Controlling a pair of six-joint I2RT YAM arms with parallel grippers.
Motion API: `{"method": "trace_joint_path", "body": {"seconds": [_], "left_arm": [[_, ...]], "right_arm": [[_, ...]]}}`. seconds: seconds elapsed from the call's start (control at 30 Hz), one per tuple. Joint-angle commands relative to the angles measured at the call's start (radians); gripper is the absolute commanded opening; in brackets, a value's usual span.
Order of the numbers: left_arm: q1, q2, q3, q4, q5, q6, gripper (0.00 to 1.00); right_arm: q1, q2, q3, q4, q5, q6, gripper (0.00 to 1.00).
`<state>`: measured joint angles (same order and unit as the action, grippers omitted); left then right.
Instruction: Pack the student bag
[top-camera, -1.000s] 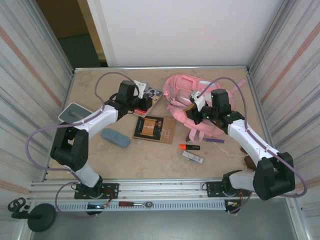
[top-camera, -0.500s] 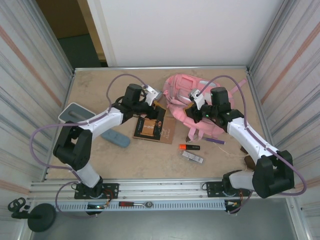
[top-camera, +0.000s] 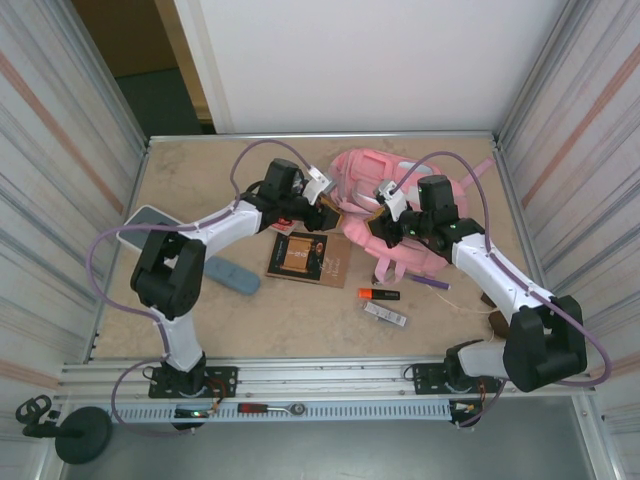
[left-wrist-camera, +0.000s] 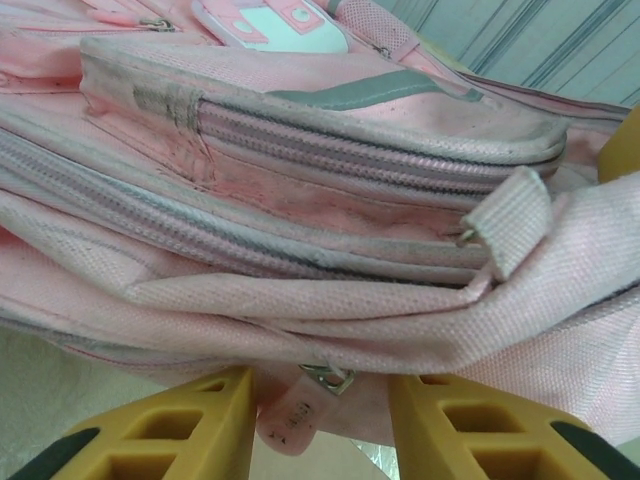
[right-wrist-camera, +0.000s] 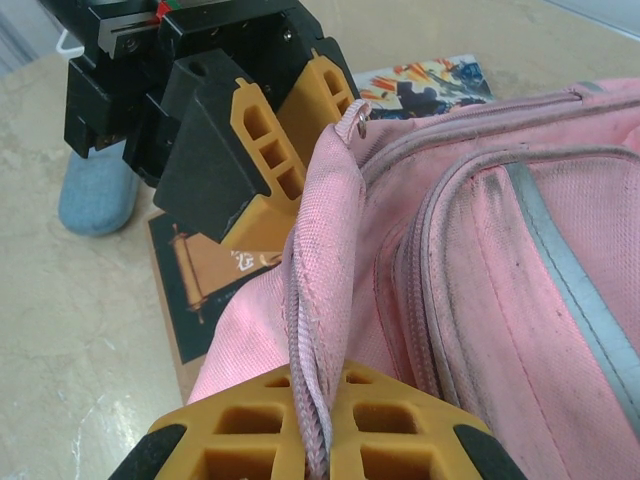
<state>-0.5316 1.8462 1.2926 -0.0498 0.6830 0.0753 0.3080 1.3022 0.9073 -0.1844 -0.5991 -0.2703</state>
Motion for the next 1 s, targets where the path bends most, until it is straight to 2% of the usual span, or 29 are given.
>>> {"method": "trace_joint_path", "body": {"seconds": [0.0,0.1,0.2,0.37,0.67,0.77,0.97], "left_arm": [[0.004,0.018,0.037,-0.019,0.022,0.018,0.39],[0.005,0.03,0.046,-0.018,0.02,0.017,0.36],[0.007,0.042,0.056,-0.025,0.015,0.018,0.28],[0.019,0.025,0.025,0.003,-0.004,0.011,0.19],[0.078,-0.01,-0.027,0.036,-0.073,-0.006,0.01],[0.093,0.008,-0.007,0.025,-0.129,-0.018,0.0],[0.104,0.118,0.119,-0.067,-0.314,-0.064,0.0]], "right_arm": [[0.003,-0.011,0.059,0.034,-0.01,-0.013,0.0],[0.003,-0.015,0.059,0.029,-0.01,-0.017,0.0],[0.003,-0.02,0.057,0.024,-0.005,-0.02,0.0],[-0.003,-0.028,0.054,0.014,0.005,-0.029,0.0],[-0.02,-0.058,0.041,0.01,-0.019,-0.054,0.0],[-0.026,-0.069,0.036,0.019,-0.034,-0.061,0.0],[-0.038,-0.077,0.042,0.036,-0.075,-0.057,0.0]]}}
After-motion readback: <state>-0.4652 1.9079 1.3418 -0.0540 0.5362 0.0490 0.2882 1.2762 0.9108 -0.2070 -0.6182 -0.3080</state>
